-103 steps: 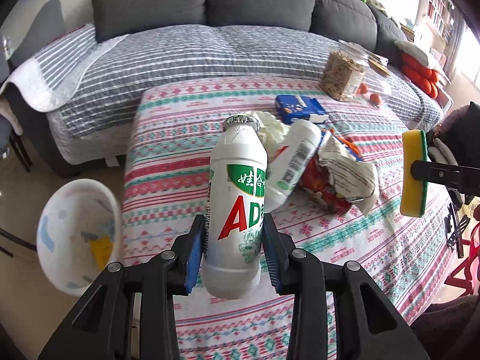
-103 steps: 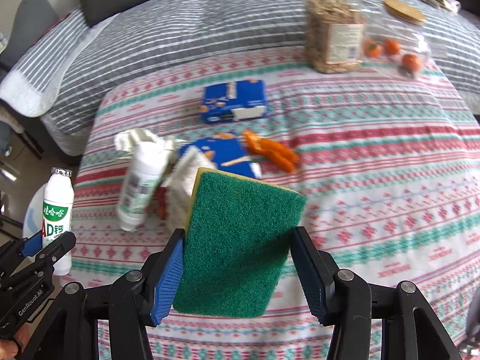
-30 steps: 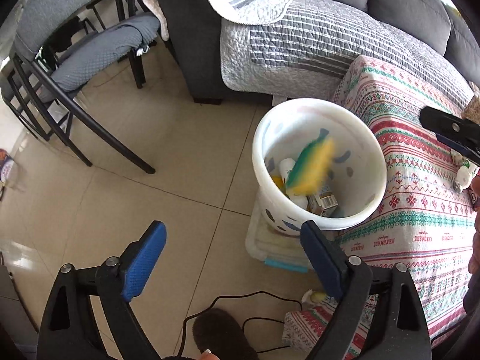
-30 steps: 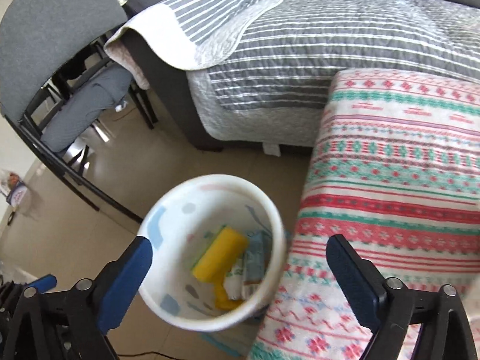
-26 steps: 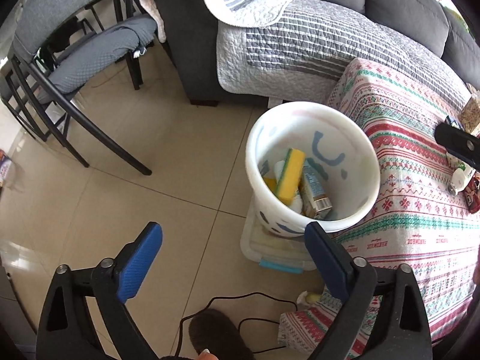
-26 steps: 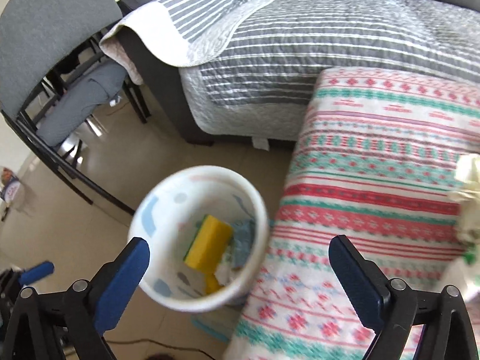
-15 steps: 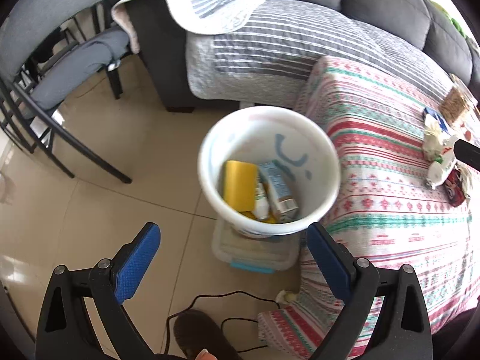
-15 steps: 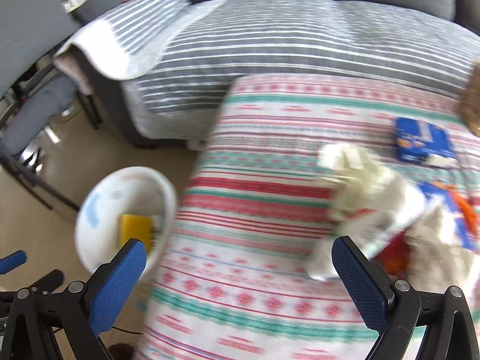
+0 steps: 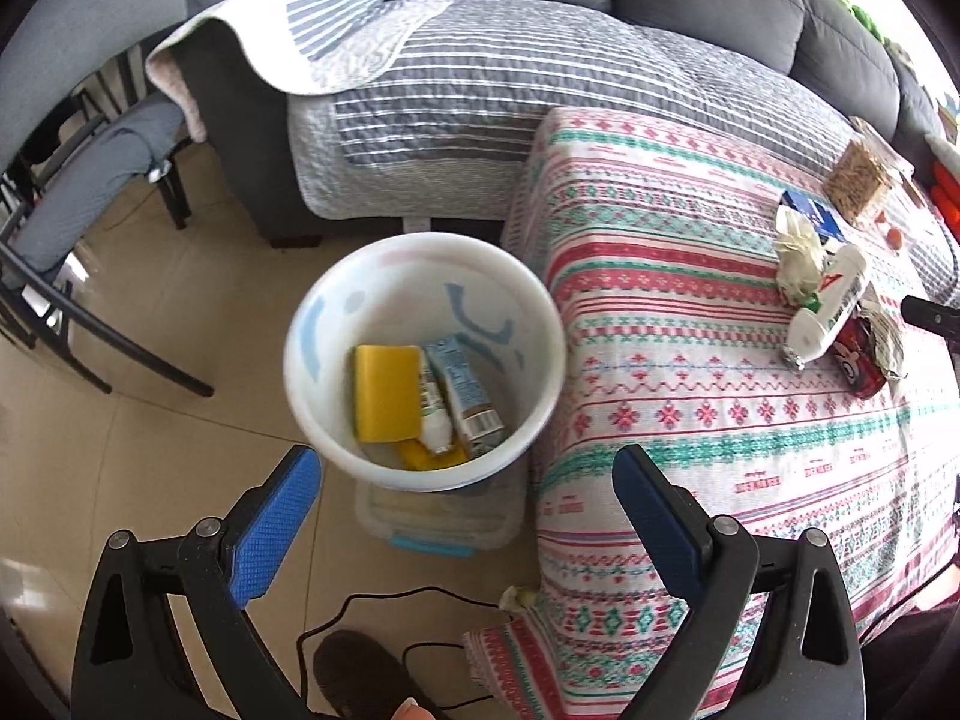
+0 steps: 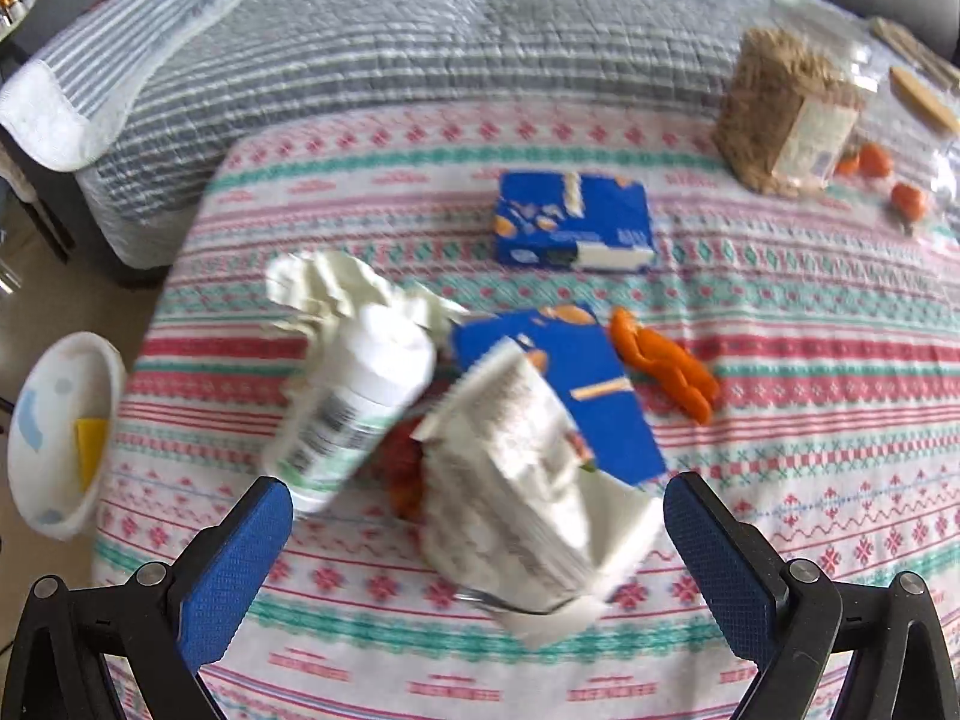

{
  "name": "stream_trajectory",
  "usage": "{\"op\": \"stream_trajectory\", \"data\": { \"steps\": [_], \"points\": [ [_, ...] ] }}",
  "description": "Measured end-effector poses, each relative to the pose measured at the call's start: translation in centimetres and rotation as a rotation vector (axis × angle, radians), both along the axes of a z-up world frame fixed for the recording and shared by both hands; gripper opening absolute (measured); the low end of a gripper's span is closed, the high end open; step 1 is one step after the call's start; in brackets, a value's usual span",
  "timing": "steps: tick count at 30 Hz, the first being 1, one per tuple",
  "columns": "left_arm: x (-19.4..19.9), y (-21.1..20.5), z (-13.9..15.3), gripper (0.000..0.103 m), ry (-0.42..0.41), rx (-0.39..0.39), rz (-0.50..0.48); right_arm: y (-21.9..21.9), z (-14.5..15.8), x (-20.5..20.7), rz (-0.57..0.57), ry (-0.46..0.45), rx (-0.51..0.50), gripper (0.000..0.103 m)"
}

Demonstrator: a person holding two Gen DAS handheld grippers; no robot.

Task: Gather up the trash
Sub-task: 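Grasp the white chip bag with the right tool, then grasp the second white yogurt bottle with the left tool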

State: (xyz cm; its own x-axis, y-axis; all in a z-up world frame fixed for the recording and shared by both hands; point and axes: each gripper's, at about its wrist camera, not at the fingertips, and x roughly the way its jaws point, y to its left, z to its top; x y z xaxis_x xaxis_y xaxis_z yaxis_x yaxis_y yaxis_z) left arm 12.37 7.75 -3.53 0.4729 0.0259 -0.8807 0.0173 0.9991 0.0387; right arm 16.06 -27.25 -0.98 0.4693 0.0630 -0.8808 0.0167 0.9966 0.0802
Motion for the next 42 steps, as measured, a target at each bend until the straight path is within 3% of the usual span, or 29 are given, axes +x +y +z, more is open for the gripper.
{"op": "stream_trajectory", "data": {
  "steps": [11, 14, 16, 18, 22, 31, 42],
  "points": [
    [1.2, -4.5, -0.4, 0.099, -0.005, -0.006, -0.073, -2.1, -4.0, 1.6, -0.011, 0.111, 0.068, 0.101],
    [1.8, -6.1, -0.6, 0.099, -0.005, -0.018, -0.098, -2.8, -4.6, 1.7, -0.043, 0.130, 0.082, 0.086],
    [2.3, -7.3, -0.8, 0.099, -0.006, -0.030, -0.120, -3.4, -4.8, 1.3, -0.059, 0.145, 0.105, 0.083],
    [2.7, -8.4, -0.9, 0.099, -0.009, -0.038, -0.141, -3.9, -4.8, 0.9, -0.064, 0.150, 0.121, 0.074],
    [3.5, -11.0, -1.1, 0.099, -0.016, -0.062, -0.194, -5.0, -3.7, -0.2, -0.070, 0.134, 0.142, 0.071],
    [5.3, -17.0, -2.2, 0.098, -0.023, -0.124, -0.285, -7.7, -1.3, -2.8, -0.091, 0.081, 0.135, 0.070],
    [6.5, -21.5, -2.7, 0.084, -0.054, -0.177, -0.354, -10.4, -1.2, -4.1, -0.121, 0.083, 0.127, 0.070]
  ]
}}
